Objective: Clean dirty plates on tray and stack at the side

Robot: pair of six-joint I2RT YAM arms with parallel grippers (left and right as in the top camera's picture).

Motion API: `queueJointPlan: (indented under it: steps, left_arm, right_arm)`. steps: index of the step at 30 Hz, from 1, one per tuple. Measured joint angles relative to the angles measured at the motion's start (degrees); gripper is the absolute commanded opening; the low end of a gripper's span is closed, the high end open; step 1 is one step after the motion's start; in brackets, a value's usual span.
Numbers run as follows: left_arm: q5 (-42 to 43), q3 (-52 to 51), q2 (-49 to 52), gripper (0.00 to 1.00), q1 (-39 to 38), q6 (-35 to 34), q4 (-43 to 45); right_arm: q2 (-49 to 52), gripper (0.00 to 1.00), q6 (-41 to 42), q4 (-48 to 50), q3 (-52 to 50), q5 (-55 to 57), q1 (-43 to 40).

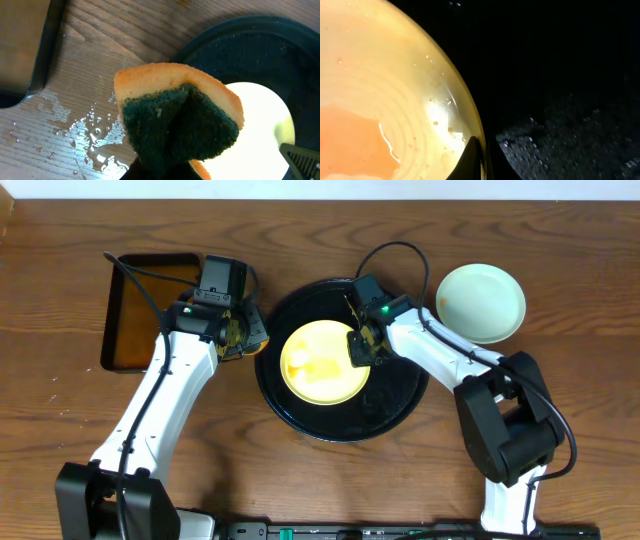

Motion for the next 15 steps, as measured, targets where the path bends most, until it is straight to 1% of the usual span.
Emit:
queueJointPlan:
  steps: [4,10,15]
  left_arm:
    - [0.0,0.0,0.0,0.09,0.0,0.0,0.0]
    - [0.0,0.0,0.0,0.08,0.0,0.0,0.0]
    - [0.0,0.0,0.0,0.08,0.0,0.0,0.0]
  right_arm:
    - [0.3,0.01,0.3,-5.4,2.5,6.9,0.0]
    - [0.4,0.01,0.3,-11.8,10.2,16.7,0.6]
    - [0.4,0.01,0.3,-14.8,14.4,22.4,2.3]
